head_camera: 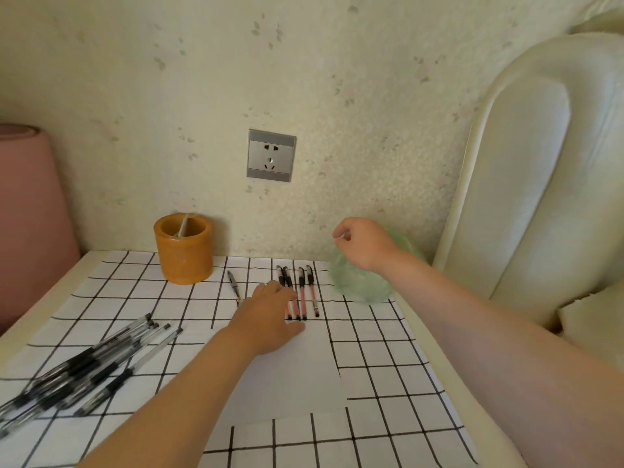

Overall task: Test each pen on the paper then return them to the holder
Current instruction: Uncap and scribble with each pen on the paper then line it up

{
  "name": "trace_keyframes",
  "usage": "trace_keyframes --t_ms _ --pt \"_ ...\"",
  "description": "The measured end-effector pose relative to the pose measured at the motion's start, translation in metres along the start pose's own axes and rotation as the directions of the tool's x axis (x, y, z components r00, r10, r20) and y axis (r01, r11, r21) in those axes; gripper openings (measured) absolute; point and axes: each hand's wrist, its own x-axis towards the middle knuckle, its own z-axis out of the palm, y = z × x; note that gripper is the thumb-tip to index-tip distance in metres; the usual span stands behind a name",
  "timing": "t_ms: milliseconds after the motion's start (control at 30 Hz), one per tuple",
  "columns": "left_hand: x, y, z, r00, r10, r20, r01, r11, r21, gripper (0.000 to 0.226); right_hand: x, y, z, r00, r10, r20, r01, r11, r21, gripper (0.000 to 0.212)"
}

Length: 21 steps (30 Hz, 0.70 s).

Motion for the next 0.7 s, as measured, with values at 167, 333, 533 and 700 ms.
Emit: trace_keyframes --t_ms 167,333,533,700 --pt "-0.027 -0.025 -0.032 0.995 -0.070 -0.073 0.069 0.997 -0.027 0.040 -0.024 -0.060 0.030 0.991 -0.107 0.082 0.099 0.990 0.098 0.023" --pt "-0.070 -0.068 -0.066 0.978 -0.190 -0.085 0.193 0.981 0.024 0.010 -0.049 -0.128 0.071 0.946 -0.243 0.214 0.213 0.965 0.153 0.020" --pt "-0.127 -0.124 -0.091 0.952 -0.295 -0.076 0.299 0.953 0.053 0.006 -0.076 -0.194 0.116 0.851 -0.394 0.348 0.367 0.919 0.142 0.021" --pt "-0.161 -0.150 -0.098 0.949 -0.315 -0.003 0.315 0.949 0.023 0.012 -0.092 -0.218 0.143 0.777 -0.482 0.405 0.482 0.869 0.111 0.025"
